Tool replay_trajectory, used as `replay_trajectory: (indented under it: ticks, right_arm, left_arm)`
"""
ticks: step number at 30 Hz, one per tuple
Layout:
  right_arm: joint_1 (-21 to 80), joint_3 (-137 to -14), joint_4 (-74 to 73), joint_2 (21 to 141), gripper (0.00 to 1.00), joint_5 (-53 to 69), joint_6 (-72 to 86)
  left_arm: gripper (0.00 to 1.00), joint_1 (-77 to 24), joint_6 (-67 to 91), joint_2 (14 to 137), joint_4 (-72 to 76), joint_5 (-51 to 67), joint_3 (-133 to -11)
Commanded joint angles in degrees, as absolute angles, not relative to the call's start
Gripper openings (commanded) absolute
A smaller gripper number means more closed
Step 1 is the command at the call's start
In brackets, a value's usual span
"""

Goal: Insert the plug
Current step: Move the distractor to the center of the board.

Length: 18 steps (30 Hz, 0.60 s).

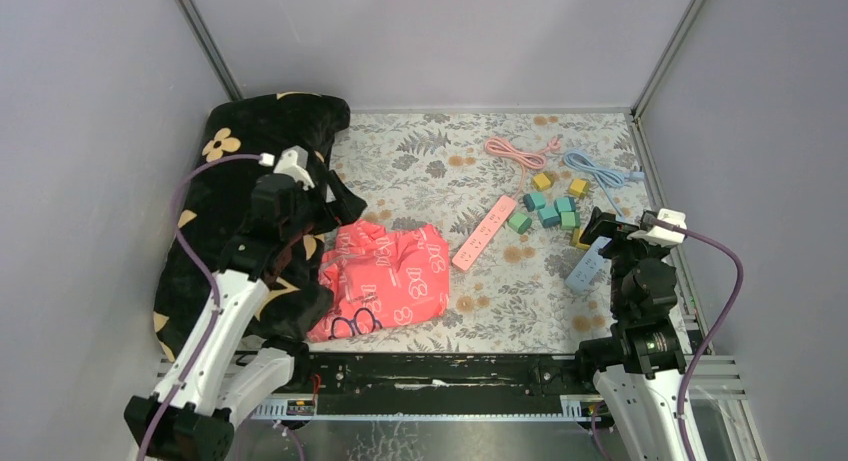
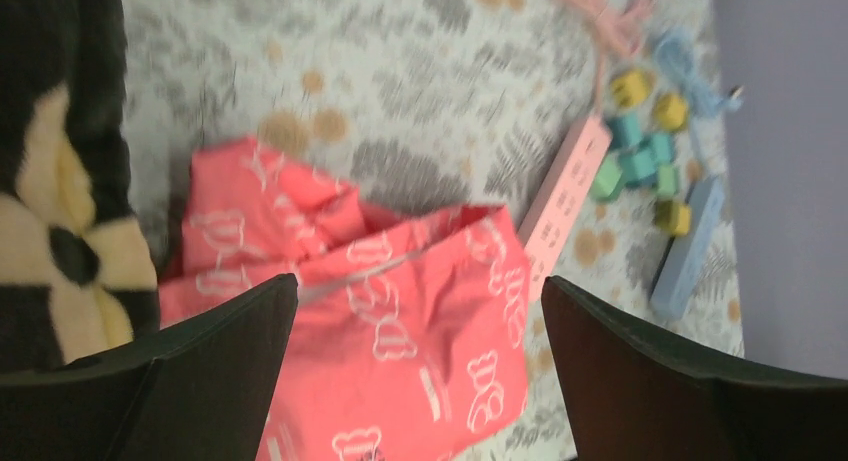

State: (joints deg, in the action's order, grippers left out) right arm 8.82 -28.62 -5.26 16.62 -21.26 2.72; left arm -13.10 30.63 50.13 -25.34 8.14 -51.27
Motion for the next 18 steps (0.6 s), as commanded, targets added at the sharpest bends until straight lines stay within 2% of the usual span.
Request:
replay_trajectory:
  ticks: [1, 5, 11, 18]
  right_arm:
    - [8.39, -28.52, -2.46, 15.78, 0.99, -19.91, 3.15]
    - [8.44, -28.24, -2.08, 15.47, 0.99, -19.79, 3.15]
    - [8.44, -28.15, -2.03, 15.32, 0.99, -19.70, 3.14]
    - [8.51, -27.77, -1.76, 14.64, 0.99, -19.73, 3.10]
  left_arm:
    - [1.00, -15.78, 33.50, 53.47, -36.82, 12.53, -52.98]
    - [1.00, -22.16, 36.39, 54.99, -41.56, 7.23, -53.70]
    - [1.00, -32.65, 44.10, 57.05, -43.16, 6.03, -49.54]
    - [1.00, -39.58, 48.81, 60.61, -40.91, 4.44, -45.75]
